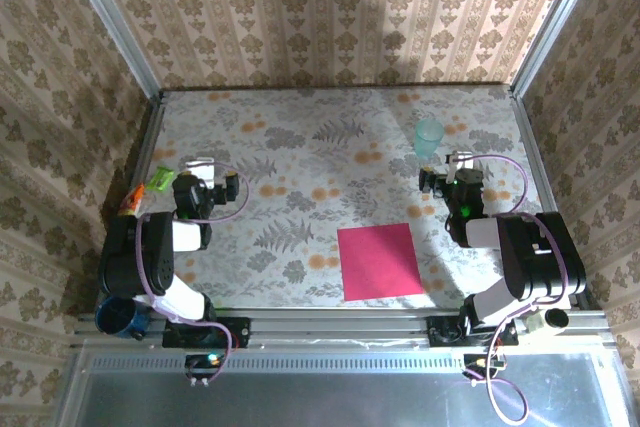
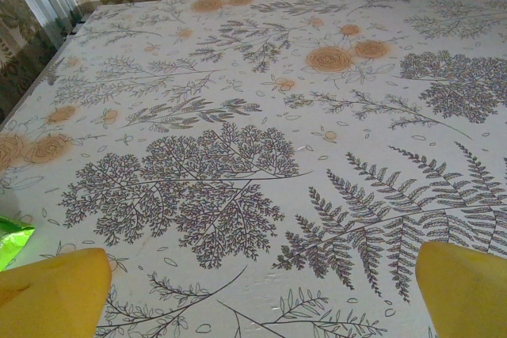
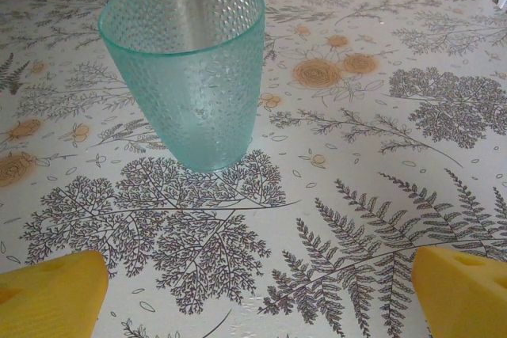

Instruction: Fold a paper plane with a square sheet of paper (fold left side to right side)

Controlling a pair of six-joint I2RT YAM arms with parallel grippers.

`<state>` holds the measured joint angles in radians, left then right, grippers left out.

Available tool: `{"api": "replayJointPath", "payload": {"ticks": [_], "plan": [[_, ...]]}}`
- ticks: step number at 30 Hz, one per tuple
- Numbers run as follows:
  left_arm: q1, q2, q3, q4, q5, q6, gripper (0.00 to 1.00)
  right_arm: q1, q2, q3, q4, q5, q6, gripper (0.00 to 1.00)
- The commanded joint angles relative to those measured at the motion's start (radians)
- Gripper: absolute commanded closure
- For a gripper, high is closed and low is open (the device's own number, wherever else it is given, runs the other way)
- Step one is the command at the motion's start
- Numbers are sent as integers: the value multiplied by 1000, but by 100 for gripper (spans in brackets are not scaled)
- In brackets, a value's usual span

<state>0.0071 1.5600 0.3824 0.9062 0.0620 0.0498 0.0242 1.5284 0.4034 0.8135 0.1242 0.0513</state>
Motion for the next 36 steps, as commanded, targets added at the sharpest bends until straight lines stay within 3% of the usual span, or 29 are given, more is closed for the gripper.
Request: {"api": "replayJointPath", "payload": {"ticks": [1, 14, 20, 24, 27, 30, 33, 36], "plan": [[-3, -7, 17, -4, -7, 16, 0, 5, 1, 5, 38, 20, -4, 0], [-7, -31, 13, -15, -9, 19, 0, -6, -44, 18, -16, 14, 10, 0], [-53, -250, 70, -289, -91, 38, 0, -6, -280, 79, -344, 44, 73, 0], [-54, -392, 167, -555, -69, -110, 0, -4, -433, 141, -647, -19, 210, 0], [-32, -444, 229, -679, 38, -276, 0, -1, -520, 154, -783, -146, 300, 0], [-24, -457, 257, -695, 249, -342, 0, 30, -576, 160, -891, -239, 364, 0], [-48, -468, 299, -749, 413, -327, 0, 103, -595, 161, -961, -302, 403, 0], [-109, -489, 338, -880, 494, -202, 0, 210, -560, 175, -1009, -341, 432, 0]]}}
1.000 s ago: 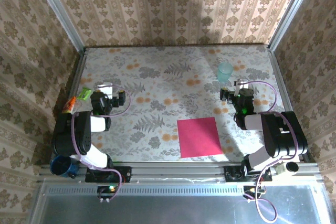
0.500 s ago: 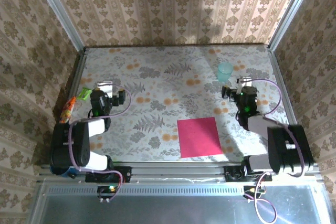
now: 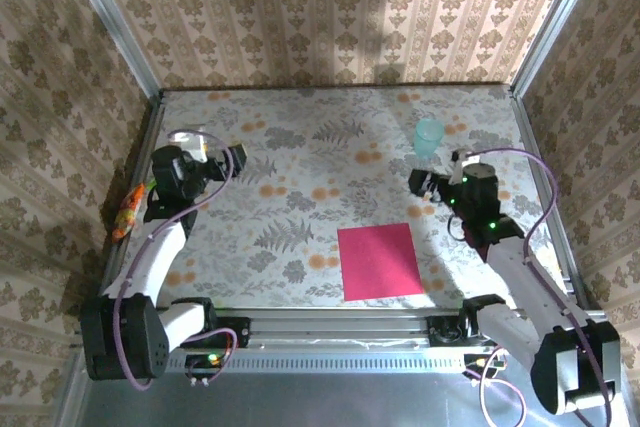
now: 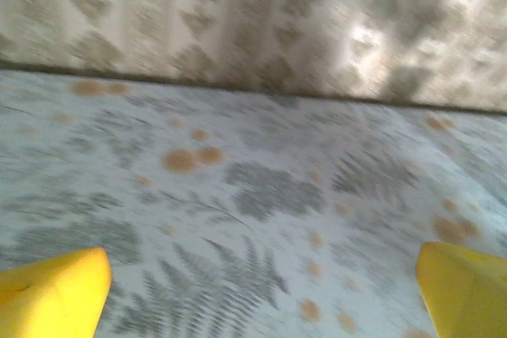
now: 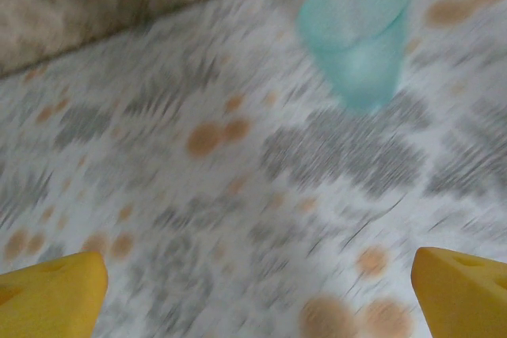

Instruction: Fold a paper plane with a square sheet of paper (fold left side to right side)

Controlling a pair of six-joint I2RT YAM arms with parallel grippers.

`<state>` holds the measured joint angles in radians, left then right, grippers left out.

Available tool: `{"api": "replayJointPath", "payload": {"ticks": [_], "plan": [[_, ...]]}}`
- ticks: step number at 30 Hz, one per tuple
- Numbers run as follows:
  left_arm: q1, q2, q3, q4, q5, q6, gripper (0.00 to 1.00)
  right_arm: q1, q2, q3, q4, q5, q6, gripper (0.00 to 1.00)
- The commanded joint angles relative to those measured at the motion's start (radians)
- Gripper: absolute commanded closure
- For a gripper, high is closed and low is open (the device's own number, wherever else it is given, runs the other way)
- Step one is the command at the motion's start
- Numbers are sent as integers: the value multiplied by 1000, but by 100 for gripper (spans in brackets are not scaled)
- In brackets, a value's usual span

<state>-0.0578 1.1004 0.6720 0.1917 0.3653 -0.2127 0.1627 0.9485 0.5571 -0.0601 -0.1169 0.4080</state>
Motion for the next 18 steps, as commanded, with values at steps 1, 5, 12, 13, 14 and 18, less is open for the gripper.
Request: {"api": "replayJointPath", "payload": {"ticks": [1, 5, 12, 13, 14, 18], "plan": [[-66, -37, 59, -216, 193, 113, 0, 112, 44, 27, -146, -113, 88, 0], [-159, -59, 14, -270, 166, 225, 0, 235, 169, 73, -212, -167, 103, 5], [-255, -38, -83, -207, 164, 297, 0, 368, 333, 105, -248, -174, 130, 5], [-265, -29, -80, -214, 153, 303, 0, 384, 351, 103, -241, -167, 141, 5], [-272, -20, -81, -209, 147, 305, 0, 395, 365, 101, -232, -166, 148, 5], [-299, 15, -74, -204, 168, 323, 0, 443, 427, 94, -192, -166, 184, 6]]}}
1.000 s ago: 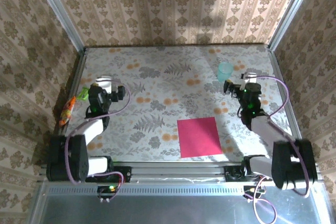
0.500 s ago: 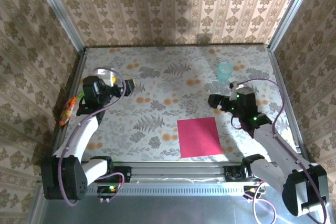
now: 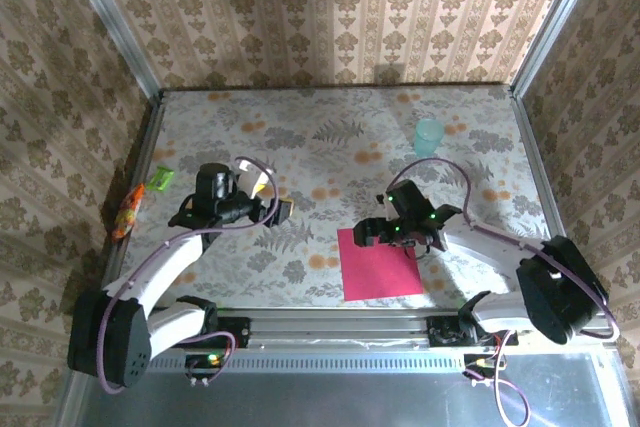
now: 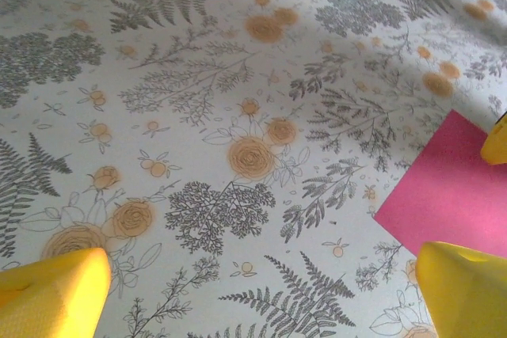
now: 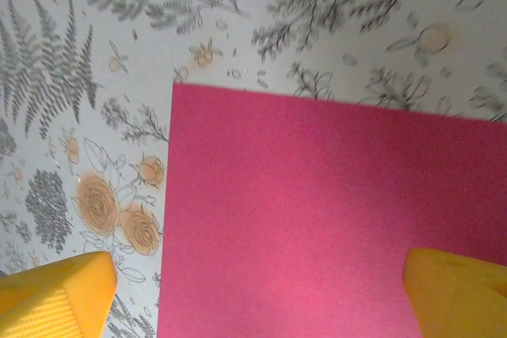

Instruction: Fold a paper plane with a square sheet of paper (fold left side to right side)

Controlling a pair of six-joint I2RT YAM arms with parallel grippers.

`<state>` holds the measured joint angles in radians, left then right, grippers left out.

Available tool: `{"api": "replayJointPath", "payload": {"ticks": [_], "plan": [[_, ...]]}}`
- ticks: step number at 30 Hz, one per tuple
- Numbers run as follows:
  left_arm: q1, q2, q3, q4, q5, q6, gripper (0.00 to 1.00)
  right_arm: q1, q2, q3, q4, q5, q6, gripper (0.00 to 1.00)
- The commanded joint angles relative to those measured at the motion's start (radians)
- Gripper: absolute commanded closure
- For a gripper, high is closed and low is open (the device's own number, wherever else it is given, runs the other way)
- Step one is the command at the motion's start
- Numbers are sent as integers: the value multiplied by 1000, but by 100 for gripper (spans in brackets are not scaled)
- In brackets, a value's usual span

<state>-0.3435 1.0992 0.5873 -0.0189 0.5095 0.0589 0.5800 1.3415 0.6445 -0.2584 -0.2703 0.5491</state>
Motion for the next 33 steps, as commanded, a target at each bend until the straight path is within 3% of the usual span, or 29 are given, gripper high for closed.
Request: {"api": "replayJointPath", "payload": {"ticks": [1, 11, 26, 33], "plan": [[-18, 24, 11, 9, 33, 48, 0, 38, 44, 9, 11, -10, 49, 6], [-31, 25, 11, -3, -5, 72, 0, 72, 193, 56, 94, 26, 80, 4], [-38, 34, 8, 8, -25, 65, 0, 17, 460, 353, 198, 95, 33, 4], [-50, 39, 8, 6, -31, 69, 0, -14, 413, 428, 151, 82, -30, 4]]}}
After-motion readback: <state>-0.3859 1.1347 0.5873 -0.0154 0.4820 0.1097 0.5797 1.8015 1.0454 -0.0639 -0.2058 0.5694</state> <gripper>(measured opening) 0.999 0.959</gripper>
